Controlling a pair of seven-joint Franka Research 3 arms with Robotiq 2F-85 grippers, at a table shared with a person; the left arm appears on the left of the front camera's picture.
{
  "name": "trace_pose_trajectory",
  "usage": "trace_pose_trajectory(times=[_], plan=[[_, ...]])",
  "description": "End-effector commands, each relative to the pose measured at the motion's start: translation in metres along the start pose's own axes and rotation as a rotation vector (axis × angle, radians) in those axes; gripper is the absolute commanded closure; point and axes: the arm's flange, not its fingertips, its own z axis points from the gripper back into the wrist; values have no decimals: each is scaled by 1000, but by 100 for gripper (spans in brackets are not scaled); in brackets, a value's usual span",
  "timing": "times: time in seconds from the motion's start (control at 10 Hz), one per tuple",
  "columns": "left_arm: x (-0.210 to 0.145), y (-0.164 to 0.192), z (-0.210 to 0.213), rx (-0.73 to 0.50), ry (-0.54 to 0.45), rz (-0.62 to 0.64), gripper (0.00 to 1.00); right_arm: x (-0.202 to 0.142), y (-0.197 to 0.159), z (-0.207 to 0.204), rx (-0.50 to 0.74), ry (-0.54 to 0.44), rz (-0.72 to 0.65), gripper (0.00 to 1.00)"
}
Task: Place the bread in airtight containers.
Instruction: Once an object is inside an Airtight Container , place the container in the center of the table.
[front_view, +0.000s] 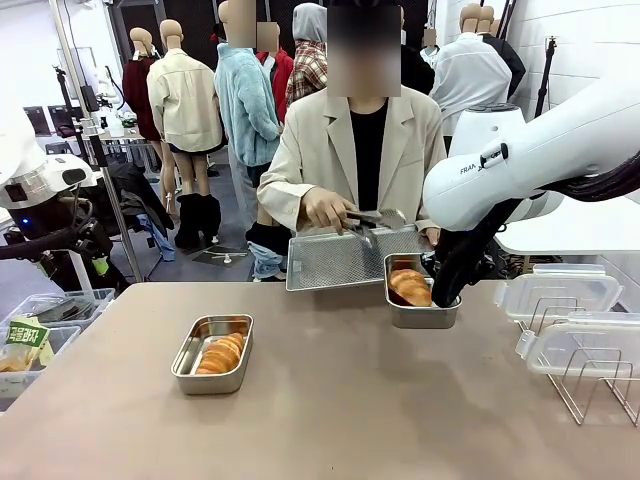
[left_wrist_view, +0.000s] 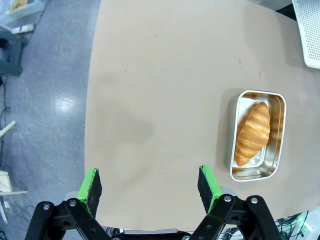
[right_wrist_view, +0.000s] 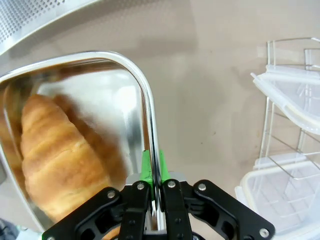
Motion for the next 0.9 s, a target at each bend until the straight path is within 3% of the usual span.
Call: trace_pose_trajectory(times=[0.0, 0.8], plan=[[1, 0, 1, 1, -11, 0, 0, 0, 1, 1, 10, -22, 1, 100], [1, 0, 1, 1, -11, 0, 0, 0, 1, 1, 10, -22, 1, 100]])
